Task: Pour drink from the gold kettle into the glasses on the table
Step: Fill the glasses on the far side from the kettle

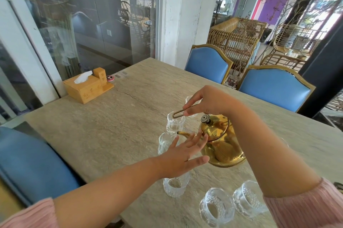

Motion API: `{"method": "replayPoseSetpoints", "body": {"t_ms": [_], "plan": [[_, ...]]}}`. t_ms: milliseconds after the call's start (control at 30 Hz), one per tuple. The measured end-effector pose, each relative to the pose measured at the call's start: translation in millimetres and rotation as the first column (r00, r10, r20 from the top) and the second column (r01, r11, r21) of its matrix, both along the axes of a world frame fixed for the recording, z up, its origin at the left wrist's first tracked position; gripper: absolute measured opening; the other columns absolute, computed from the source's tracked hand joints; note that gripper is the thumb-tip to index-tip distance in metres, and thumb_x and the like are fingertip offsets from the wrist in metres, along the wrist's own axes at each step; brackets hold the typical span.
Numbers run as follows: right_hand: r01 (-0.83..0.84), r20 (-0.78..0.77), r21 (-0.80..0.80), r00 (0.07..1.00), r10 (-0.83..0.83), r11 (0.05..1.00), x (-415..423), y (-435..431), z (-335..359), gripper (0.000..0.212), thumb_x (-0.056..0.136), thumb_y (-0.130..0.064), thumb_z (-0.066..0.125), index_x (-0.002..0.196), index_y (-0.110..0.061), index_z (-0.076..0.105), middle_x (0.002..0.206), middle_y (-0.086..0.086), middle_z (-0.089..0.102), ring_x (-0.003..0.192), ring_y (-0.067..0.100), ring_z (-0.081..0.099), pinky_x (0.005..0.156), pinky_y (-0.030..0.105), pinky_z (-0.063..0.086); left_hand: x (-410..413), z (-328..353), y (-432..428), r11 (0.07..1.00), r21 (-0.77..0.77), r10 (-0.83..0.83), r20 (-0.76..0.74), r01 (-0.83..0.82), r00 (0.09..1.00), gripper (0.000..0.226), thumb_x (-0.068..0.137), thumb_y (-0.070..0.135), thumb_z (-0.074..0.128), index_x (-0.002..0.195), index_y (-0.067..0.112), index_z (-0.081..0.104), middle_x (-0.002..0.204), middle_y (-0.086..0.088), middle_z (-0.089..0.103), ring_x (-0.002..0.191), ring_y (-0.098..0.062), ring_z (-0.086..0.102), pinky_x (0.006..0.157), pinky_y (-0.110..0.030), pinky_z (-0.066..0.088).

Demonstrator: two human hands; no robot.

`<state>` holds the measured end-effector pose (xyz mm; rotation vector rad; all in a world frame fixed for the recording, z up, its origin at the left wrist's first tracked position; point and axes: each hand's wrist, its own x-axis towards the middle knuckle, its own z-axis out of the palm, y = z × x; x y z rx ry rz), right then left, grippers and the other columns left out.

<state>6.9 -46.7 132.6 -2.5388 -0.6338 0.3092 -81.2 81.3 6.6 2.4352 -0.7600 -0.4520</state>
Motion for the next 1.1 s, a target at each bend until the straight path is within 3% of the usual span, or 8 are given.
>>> {"method": "replayPoseSetpoints", "body": {"t_ms": [300,400,500,600,633,733,867,1100], "plan": [[0.043,-0.017,0.092,0.999,-0.041,0.995,-2.1,-19.3,-12.1,0.025,0.072,-0.039,0.079,0.095,-0.028,0.079,0.077,-0.022,0.064,0.057,-0.015,0.054,0.060,0.015,0.033,4.8,-5.4,-0.7,0.999,0.049,-0.007,0.004,0.007,1.000,0.070,0.081,0.072,0.010,0.140,0.045,-0.016,0.154,0.018,-0.021,0.139,0.000,-0.022,0.111,-0.037,-0.021],[0.091,-0.041,0.157,0.996,-0.086,0.983,-3.4,-27.1,-16.0,0.022,0.068,-0.044,0.080,0.088,-0.035,0.079,0.088,-0.011,0.073,0.069,0.015,0.061,0.066,0.023,0.042,6.8,-4.9,-0.4,0.998,0.064,-0.020,-0.002,0.020,1.000,0.067,0.086,0.066,0.014,0.143,0.044,-0.013,0.153,0.019,-0.019,0.139,0.000,-0.020,0.111,-0.039,-0.020],[0.123,-0.042,0.232,0.992,-0.116,0.965,-7.6,-35.4,-18.8,0.017,0.069,-0.041,0.080,0.084,-0.036,0.077,0.093,0.007,0.075,0.069,0.019,0.058,0.070,0.030,0.044,10.9,-5.8,-0.9,0.996,0.081,-0.040,0.010,0.039,0.999,0.064,0.092,0.061,0.017,0.146,0.042,-0.010,0.153,0.019,-0.017,0.141,-0.002,-0.019,0.114,-0.043,-0.018],[0.173,-0.052,0.292,0.985,-0.165,0.941,-12.3,-43.9,-21.7,0.017,0.066,-0.043,0.081,0.082,-0.039,0.077,0.102,0.021,0.071,0.093,0.043,0.061,0.087,0.046,0.050,16.7,-4.6,0.2,0.993,0.094,-0.077,0.015,0.075,0.997,0.061,0.096,0.058,0.020,0.147,0.042,-0.008,0.153,0.020,-0.017,0.140,0.000,-0.020,0.114,-0.043,-0.018],[0.192,-0.060,0.319,0.981,-0.182,0.928,-13.5,-47.4,-23.1,0.017,0.064,-0.044,0.081,0.080,-0.040,0.077,0.097,0.020,0.072,0.087,0.046,0.059,0.081,0.045,0.050,19.2,-3.6,0.6,0.991,0.098,-0.093,0.021,0.090,0.995,0.060,0.096,0.058,0.020,0.147,0.043,-0.008,0.153,0.020,-0.017,0.140,0.000,-0.020,0.114,-0.043,-0.018],[0.265,-0.111,0.393,0.964,-0.241,0.880,-17.1,-57.3,-24.3,0.012,0.066,-0.039,0.081,0.077,-0.038,0.076,0.062,-0.007,0.067,0.045,0.015,0.042,0.063,0.027,0.038,28.1,-0.1,1.3,0.985,0.109,-0.141,0.034,0.136,0.989,0.057,0.096,0.057,0.020,0.146,0.044,-0.005,0.151,0.022,-0.016,0.140,0.001,-0.020,0.113,-0.041,-0.020],[0.338,-0.125,0.415,0.941,-0.315,0.845,-27.4,-64.6,-21.7,0.011,0.075,-0.029,0.078,0.085,-0.029,0.073,0.049,-0.024,0.061,0.041,-0.002,0.046,0.067,0.025,0.040,35.9,8.5,0.4,0.972,0.117,-0.207,0.032,0.202,0.978,0.056,0.097,0.054,0.021,0.147,0.043,-0.003,0.155,0.020,-0.011,0.142,0.000,-0.015,0.113,-0.040,-0.019],[0.387,-0.099,0.504,0.914,-0.394,0.772,-43.4,-75.0,-20.5,0.018,0.072,-0.031,0.079,0.090,-0.025,0.077,0.084,-0.014,0.069,0.055,-0.011,0.056,0.064,0.018,0.037,30.8,13.4,-7.1,0.960,0.127,-0.256,0.048,0.248,0.966,0.058,0.096,0.057,0.022,0.146,0.046,-0.006,0.156,0.015,-0.014,0.144,-0.001,-0.014,0.112,-0.040,-0.019]]}}
